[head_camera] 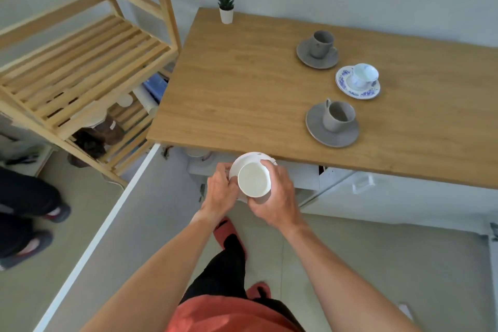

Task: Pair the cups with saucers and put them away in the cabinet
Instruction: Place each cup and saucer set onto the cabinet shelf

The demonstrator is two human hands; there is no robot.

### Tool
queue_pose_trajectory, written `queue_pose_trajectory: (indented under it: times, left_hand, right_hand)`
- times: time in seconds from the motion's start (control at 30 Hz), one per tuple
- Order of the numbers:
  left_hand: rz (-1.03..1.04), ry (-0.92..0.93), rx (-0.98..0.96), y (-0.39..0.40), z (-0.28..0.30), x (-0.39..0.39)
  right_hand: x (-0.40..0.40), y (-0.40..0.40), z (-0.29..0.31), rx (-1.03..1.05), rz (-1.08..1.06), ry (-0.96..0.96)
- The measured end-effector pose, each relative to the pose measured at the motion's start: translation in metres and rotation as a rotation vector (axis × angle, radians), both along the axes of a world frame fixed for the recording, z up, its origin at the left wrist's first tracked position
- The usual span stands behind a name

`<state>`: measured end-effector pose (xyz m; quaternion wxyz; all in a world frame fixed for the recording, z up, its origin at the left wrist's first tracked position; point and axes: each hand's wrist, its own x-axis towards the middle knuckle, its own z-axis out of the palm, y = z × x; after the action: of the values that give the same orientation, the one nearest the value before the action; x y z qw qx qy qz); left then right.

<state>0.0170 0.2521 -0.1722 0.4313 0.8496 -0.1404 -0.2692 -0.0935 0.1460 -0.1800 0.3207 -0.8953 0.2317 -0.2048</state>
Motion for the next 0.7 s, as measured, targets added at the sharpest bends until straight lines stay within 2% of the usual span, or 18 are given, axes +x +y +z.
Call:
queue_pose_trajectory:
  times: [0.2, 0.37, 0.5, 0.7]
  left_hand:
    - [0.002, 0.062, 0.047, 0.029, -0.037, -0.036]
    - [0.061, 0.116, 0.029, 0.025, -0.081, -0.041]
    - [0.079, 0.127, 0.036, 0.007, -0.146, -0.024]
    - [0.161, 0.106, -0.012, -0.049, -0.243, 0.040]
  right_hand:
    - [-0.039, 0.028, -0.032, 0.141, -0.033, 0.054]
    - [-0.041, 0.025, -0.077, 0.250, -0.058, 0.110]
    - [-0.022, 0.006, -0.139, 0.296, -0.092, 0.138]
    - [0.045, -0.043, -0.235, 0.267, -0.155, 0.082]
